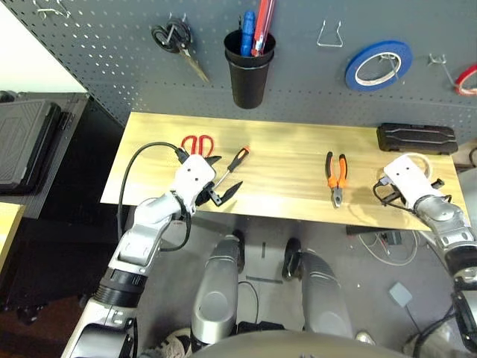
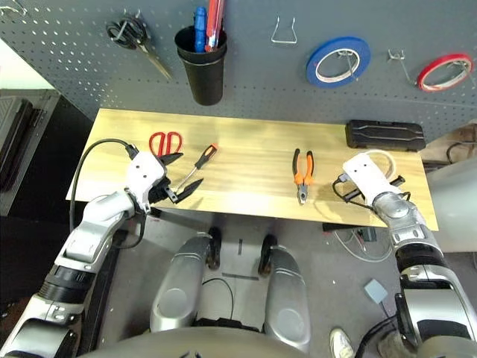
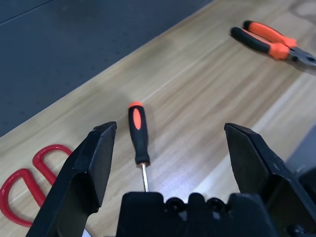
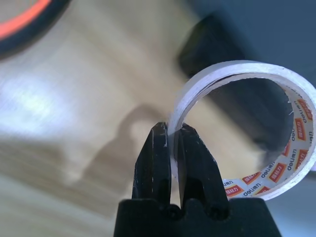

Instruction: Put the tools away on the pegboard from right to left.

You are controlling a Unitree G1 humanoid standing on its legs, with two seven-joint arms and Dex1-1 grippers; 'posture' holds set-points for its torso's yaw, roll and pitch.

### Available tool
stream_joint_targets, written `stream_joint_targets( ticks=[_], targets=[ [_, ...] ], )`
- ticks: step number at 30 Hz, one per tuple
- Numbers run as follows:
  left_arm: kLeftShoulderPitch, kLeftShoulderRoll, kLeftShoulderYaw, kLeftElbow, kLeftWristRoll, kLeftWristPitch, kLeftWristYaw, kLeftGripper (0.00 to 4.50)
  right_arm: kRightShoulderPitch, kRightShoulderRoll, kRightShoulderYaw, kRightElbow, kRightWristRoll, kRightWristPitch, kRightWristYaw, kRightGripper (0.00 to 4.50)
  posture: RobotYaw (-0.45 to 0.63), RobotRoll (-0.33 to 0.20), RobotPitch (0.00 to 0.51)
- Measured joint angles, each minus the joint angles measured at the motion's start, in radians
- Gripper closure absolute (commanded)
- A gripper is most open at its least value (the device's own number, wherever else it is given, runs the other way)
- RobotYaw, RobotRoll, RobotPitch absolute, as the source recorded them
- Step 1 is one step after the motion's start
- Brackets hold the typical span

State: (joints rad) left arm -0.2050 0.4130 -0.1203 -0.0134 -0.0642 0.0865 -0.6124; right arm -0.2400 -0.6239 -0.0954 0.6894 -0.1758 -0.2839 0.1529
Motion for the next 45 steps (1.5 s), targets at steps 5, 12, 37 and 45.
stream_joint_targets(
  ticks=[5,12,37,45],
  targets=[
    [-0.031,-0.018,0.002,0.042,0.000,-0.025,0.002,0.00,0.102,0.011,-0.017,-0.101,-0.028,-0.139,-0.140,4.44,0.18,0.000,0.221],
    [-0.070,-0.039,0.001,0.112,0.000,-0.065,0.002,0.00,0.162,0.012,-0.017,-0.140,-0.130,-0.362,-0.316,4.44,0.16,0.000,0.212],
    [-0.092,-0.048,-0.002,0.149,0.006,-0.097,0.003,0.00,-0.618,0.049,0.120,0.464,-0.152,-0.311,-0.182,4.16,0.20,0.000,0.219],
    [-0.077,-0.049,-0.001,0.138,0.008,-0.097,0.018,0.00,-0.598,0.064,0.124,0.483,-0.148,-0.405,-0.221,1.27,0.23,0.000,0.236]
  ],
)
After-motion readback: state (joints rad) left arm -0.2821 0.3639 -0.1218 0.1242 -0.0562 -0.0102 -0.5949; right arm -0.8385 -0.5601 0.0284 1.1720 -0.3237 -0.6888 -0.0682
